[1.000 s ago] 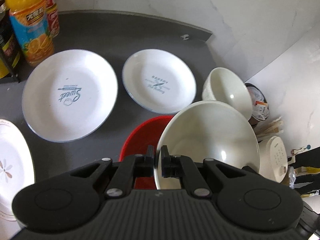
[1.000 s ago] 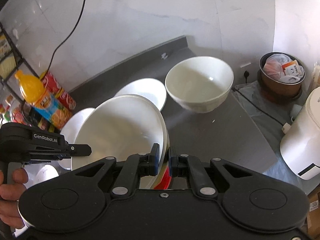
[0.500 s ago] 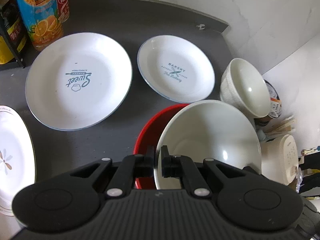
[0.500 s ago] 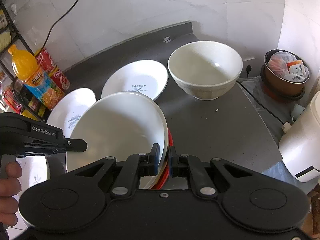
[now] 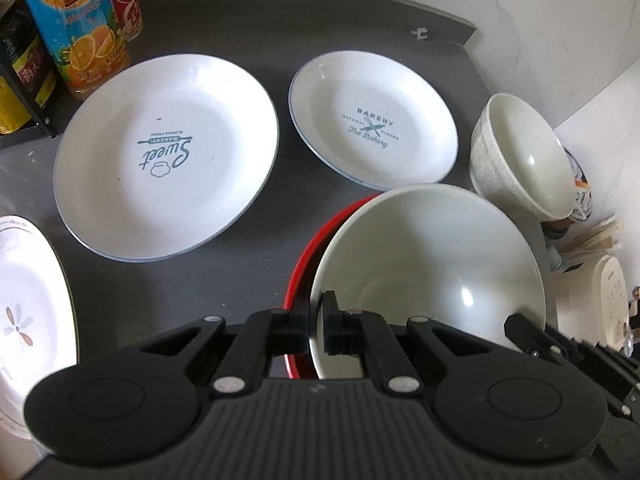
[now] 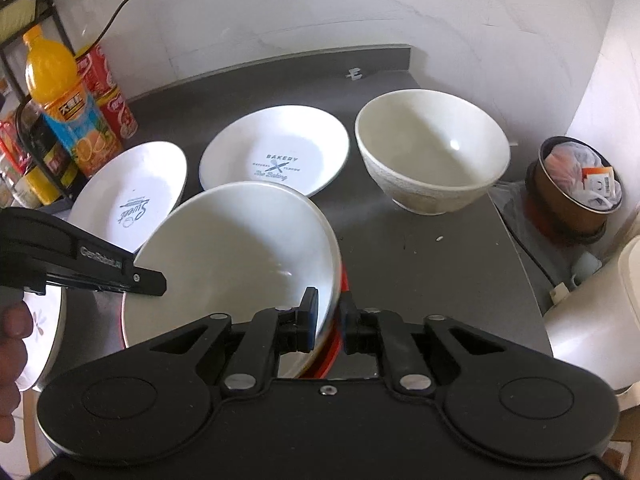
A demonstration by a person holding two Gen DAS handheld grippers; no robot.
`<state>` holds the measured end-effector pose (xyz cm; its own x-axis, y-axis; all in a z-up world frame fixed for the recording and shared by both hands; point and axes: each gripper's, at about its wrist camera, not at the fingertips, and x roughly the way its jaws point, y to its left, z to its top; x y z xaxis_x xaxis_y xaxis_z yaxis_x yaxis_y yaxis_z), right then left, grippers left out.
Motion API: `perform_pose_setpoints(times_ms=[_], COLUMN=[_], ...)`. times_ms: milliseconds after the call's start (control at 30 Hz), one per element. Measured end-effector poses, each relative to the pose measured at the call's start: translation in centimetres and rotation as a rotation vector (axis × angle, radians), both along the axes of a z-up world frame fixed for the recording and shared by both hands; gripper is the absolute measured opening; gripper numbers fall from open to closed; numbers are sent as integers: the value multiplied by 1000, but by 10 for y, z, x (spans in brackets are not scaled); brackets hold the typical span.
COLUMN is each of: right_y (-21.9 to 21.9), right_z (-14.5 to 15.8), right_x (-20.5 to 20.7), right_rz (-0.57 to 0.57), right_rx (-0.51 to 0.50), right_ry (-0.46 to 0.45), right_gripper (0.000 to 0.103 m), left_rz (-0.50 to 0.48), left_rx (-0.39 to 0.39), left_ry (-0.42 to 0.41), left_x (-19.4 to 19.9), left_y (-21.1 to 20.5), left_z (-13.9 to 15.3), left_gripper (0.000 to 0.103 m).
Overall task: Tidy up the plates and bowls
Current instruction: 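Carry the white bowl with both grippers and lower it into the red bowl, then open both grippers to release the white bowl, then close both grippers on the rim of the other white bowl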
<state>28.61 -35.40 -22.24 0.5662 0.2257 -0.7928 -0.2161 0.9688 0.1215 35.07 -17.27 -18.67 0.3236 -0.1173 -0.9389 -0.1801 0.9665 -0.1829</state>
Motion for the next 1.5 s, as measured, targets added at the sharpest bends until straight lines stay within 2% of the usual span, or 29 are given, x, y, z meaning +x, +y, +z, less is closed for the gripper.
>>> perform_pose_setpoints(times_ms=[100,267,367,433,567,600,667,733,900,1133,1500], right_y=[4,2,-3,-9,-23,-27,-34,-38,-52,-78,-120], right_z=[0,4,11,15,20,21,22,21,20,19,4], right_x=[0,0,0,1,6,7,9,11,17,30,60], right_rz=[15,9,4,-8,-47,-57,-76,-83,-128,-177,-229], right_rx=[-29,-11,24,56,96,113,134,141,170,197,259], right_ry=[2,0,-14,-18,-21,-22,-26,-26,-33,-55,-47], right_gripper=[20,22,28,40,47,49,50,50,53,55,54], left_rz=[-11,-18,-25,-10,-5,-5,4,9,16,-23,-40], left_rx=[14,10,7,-4,6,14,54,72,81,74,30], left_ry=[11,24,40,52,43,25,-22,-63,-87,-138,-140], left_x=[-1,0,2,3,2,2,2,4,13,33,78], left_y=[-2,-1,-2,-1,-2,-2,-1,2,1,-24,-66], left_z=[-2,-1,3,5,16,21,33,40,49,57,42], left_gripper=[5,6,9,10,13,15,41,52,53,59,60])
